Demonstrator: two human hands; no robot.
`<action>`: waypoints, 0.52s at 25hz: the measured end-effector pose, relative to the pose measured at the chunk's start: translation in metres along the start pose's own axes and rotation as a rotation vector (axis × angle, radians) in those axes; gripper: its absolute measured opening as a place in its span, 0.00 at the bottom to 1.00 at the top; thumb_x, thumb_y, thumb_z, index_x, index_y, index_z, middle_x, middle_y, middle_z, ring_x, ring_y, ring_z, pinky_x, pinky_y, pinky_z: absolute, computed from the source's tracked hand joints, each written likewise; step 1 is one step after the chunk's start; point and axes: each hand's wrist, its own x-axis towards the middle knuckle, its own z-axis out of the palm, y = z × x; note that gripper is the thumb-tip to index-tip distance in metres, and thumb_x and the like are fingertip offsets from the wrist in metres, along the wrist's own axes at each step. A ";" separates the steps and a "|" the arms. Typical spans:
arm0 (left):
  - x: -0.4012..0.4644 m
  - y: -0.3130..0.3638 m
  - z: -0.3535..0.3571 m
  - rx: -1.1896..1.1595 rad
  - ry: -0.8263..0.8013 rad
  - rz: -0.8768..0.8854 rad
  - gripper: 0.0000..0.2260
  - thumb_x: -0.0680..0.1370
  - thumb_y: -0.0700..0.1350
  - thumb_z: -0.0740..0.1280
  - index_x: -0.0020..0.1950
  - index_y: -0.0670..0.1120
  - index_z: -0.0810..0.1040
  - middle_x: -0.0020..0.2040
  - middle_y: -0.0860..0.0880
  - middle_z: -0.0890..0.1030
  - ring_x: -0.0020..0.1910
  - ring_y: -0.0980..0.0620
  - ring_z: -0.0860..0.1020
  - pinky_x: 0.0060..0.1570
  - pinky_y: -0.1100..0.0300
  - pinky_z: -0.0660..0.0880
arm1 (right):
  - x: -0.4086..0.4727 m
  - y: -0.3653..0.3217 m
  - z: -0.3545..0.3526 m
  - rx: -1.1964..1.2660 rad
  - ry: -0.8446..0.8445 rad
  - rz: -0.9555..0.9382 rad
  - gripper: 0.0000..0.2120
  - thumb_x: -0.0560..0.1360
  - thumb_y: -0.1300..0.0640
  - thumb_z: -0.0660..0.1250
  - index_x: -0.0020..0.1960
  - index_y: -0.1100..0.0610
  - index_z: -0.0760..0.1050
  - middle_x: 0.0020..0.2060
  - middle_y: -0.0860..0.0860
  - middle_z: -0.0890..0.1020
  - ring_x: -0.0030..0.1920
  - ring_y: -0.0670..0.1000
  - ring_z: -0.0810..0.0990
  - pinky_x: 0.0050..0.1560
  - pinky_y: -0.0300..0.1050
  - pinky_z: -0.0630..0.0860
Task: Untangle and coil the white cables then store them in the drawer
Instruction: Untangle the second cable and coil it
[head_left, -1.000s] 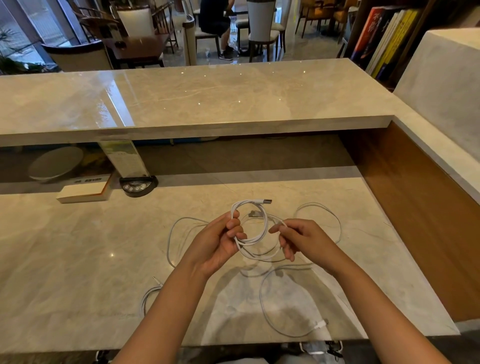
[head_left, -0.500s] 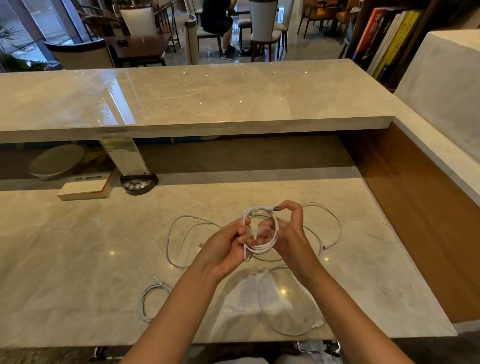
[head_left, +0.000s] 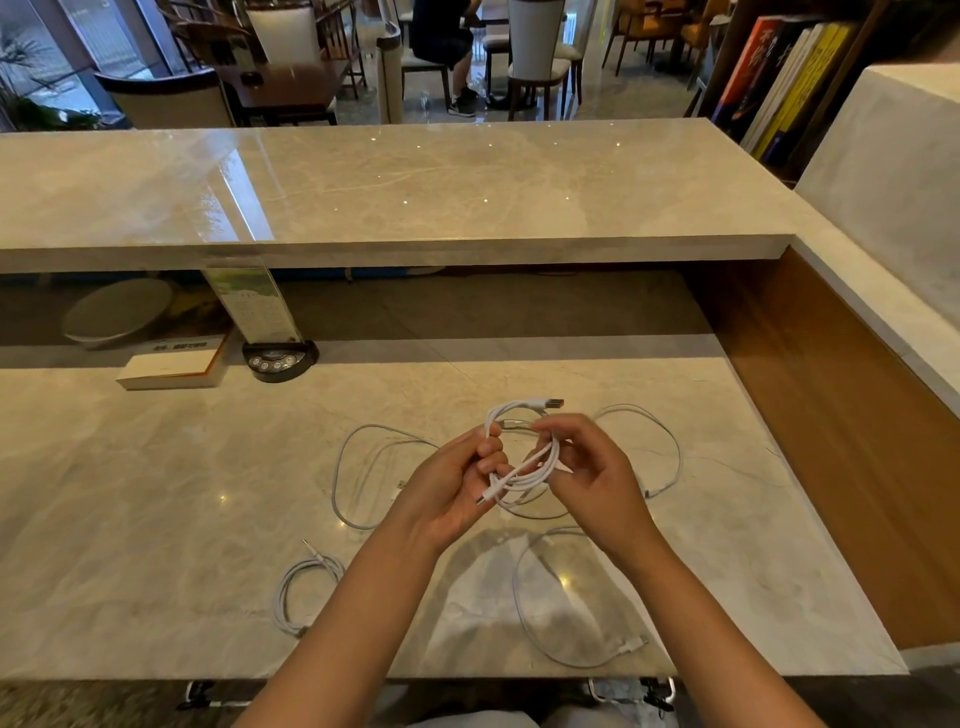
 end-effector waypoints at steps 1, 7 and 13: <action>-0.001 0.001 0.001 -0.001 0.001 0.002 0.10 0.80 0.38 0.55 0.42 0.40 0.72 0.25 0.50 0.69 0.21 0.57 0.66 0.26 0.66 0.71 | -0.001 0.000 0.000 -0.052 -0.023 -0.016 0.24 0.67 0.78 0.62 0.50 0.51 0.78 0.43 0.46 0.79 0.48 0.49 0.80 0.48 0.37 0.76; -0.003 0.001 -0.001 0.041 -0.023 0.010 0.08 0.80 0.39 0.56 0.45 0.40 0.73 0.26 0.50 0.70 0.23 0.57 0.68 0.31 0.64 0.76 | 0.002 -0.007 -0.013 -0.072 -0.096 0.059 0.13 0.67 0.75 0.67 0.43 0.58 0.80 0.43 0.55 0.77 0.46 0.45 0.80 0.46 0.35 0.76; -0.004 0.003 -0.001 0.089 -0.039 0.024 0.11 0.80 0.37 0.56 0.46 0.37 0.77 0.28 0.48 0.74 0.25 0.55 0.75 0.37 0.60 0.80 | 0.008 0.005 -0.013 -0.153 0.089 0.095 0.11 0.70 0.67 0.71 0.39 0.51 0.80 0.43 0.44 0.81 0.39 0.42 0.80 0.41 0.41 0.79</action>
